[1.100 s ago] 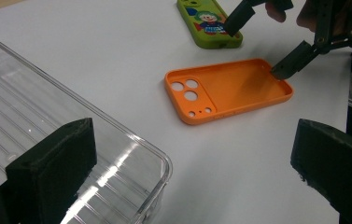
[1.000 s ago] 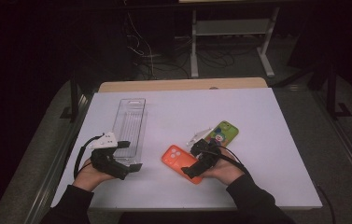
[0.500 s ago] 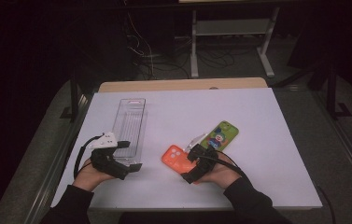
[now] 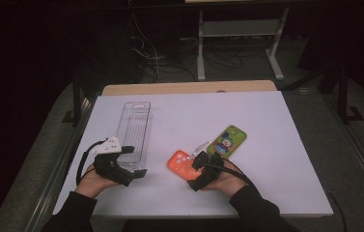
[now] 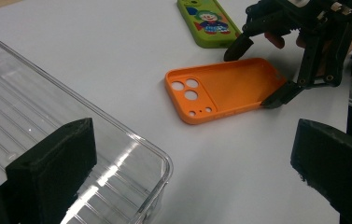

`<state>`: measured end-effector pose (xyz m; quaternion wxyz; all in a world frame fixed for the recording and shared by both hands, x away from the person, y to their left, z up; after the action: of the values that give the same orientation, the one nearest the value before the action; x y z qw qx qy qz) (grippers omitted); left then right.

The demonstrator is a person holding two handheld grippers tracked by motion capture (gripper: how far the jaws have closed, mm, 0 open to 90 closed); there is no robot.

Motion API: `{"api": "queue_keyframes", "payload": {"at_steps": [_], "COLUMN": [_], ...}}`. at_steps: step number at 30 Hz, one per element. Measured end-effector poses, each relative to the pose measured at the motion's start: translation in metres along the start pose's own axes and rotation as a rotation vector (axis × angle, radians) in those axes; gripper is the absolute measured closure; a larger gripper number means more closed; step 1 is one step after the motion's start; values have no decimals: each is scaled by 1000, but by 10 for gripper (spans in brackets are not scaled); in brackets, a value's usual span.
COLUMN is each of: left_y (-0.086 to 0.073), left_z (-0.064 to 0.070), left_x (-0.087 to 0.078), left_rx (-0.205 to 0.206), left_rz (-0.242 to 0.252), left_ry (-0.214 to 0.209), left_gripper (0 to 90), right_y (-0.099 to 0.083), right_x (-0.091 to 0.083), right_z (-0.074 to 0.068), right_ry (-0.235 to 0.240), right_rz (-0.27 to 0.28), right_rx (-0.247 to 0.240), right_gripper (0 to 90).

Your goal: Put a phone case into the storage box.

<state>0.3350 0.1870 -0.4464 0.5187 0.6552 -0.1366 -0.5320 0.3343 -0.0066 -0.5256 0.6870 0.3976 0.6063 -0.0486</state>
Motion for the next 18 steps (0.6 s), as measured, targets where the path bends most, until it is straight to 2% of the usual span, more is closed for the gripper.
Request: {"api": "queue_keyframes", "payload": {"at_steps": [4, 14, 18], "left_y": [0, 0, 0], "left_z": [0, 1, 1], "left_x": [0, 1, 1], "left_rx": [1, -4, -2], "left_rz": [-2, -2, -4], "left_ry": [1, 1, -1], "left_gripper": [0, 0, 0], "right_y": [0, -1, -1], "right_x": [-1, -1, -1], "right_z": [-2, -3, -2], "right_ry": [-2, -10, -6], "right_rz": [-1, -10, -13], "right_rx": [3, 25, 19], "right_gripper": [134, 154, 157]}}
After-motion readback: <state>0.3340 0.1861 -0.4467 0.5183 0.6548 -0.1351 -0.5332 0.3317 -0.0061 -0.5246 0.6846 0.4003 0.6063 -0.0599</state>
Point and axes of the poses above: each handheld gripper's, and its own axes: x roughly forward along the jaws, y roughly out of its top, z roughly to its right, the point moved 10 cm from there along x, roughly forward along the jaws, and after that the axes turned 1 degree about y, right-handed, at the moved point
